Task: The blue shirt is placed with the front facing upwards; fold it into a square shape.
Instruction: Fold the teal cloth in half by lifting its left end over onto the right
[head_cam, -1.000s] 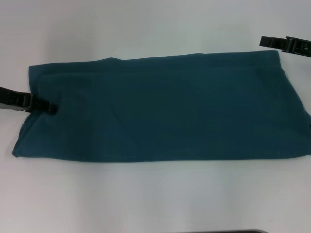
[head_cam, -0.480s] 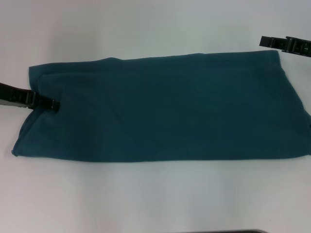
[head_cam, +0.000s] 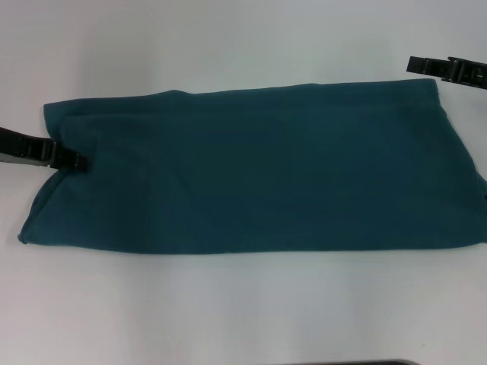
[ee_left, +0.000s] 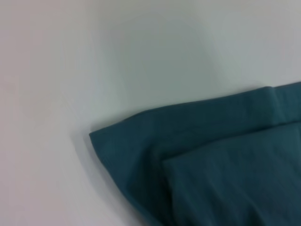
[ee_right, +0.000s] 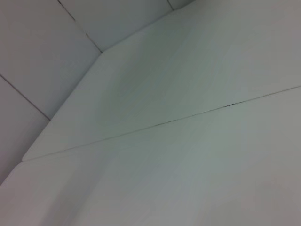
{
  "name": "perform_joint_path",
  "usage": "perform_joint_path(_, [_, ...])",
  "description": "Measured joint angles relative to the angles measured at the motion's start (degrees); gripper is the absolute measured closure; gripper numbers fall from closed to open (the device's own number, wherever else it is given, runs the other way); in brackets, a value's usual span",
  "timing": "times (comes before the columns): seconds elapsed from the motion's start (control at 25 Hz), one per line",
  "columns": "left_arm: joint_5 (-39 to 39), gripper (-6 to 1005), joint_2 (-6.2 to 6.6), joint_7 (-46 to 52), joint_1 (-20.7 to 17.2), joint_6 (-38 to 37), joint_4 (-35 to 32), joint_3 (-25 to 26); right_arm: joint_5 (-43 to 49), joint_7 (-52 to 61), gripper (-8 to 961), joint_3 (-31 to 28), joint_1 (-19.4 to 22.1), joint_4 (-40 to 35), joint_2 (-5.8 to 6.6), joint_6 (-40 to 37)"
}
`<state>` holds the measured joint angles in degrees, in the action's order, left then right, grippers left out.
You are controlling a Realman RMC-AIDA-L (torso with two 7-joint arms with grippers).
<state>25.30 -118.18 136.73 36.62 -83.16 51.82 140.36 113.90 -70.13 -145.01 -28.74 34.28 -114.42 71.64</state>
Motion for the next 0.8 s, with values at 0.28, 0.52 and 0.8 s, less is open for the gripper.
perform_joint_path(0.28, [0.02,693,0.07,0.0,0.06,-0.19,-0.18,-0.13,0.0,0.0,776,-0.01,0.0,0.0,0.0,0.04])
perform_joint_path(0.52, [0.02,910,0.06,-0.01,0.03,-0.16,-0.25,-0.19,0.0,0.0,776,-0.12,0.0,0.0,0.0,0.16])
perform_joint_path(0.8, [-0.43,982,0.1,0.07,-0.09,0.16,0.11,-0.17,0.0,0.0,775,-0.18,0.0,0.07,0.0,0.26])
